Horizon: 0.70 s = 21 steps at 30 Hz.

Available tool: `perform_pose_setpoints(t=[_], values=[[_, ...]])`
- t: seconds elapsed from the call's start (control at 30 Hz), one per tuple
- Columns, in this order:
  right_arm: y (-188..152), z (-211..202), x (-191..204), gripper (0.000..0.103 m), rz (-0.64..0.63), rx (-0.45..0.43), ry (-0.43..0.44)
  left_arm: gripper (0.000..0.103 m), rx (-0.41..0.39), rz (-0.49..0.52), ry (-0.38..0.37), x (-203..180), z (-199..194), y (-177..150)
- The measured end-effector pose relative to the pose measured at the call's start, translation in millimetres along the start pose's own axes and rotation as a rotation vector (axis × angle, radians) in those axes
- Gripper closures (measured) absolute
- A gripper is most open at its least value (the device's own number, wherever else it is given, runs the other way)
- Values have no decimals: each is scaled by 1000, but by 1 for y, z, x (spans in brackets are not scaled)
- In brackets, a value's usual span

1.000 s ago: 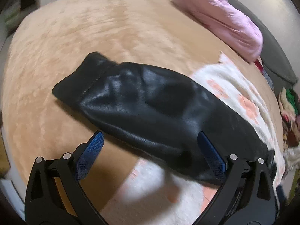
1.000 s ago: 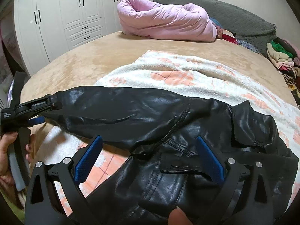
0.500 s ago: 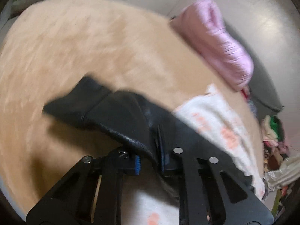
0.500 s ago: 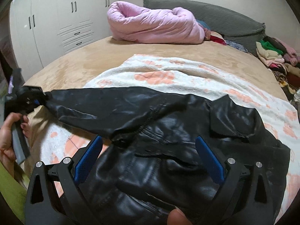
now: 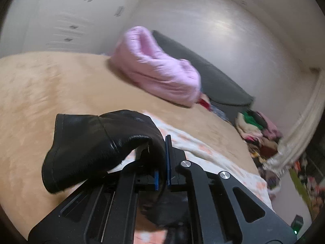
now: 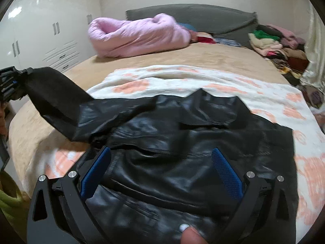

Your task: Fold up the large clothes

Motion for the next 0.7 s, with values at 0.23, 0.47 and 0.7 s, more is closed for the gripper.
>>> perform_pose_setpoints(t=[0.23, 0.47, 0.7], values=[[-13, -28, -55, 4, 103, -10, -87, 103, 51, 161, -174, -84, -3, -34], [-21, -53, -99, 4, 173, -31, -162, 103, 130, 316, -343, -150, 1, -89], [-24, -77, -136, 4, 237, -65, -218, 103, 266, 530, -482, -198, 7, -171]])
Point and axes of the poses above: each gripper's, at about its wrist camera, not at the fingertips, and z roughly the way its jaws point, x to its left, y to its top, the point moved 4 cm from there along z, roughly the way its jaws point, and after that the axes turned 10 degrees about -x, right-handed, at the moved point
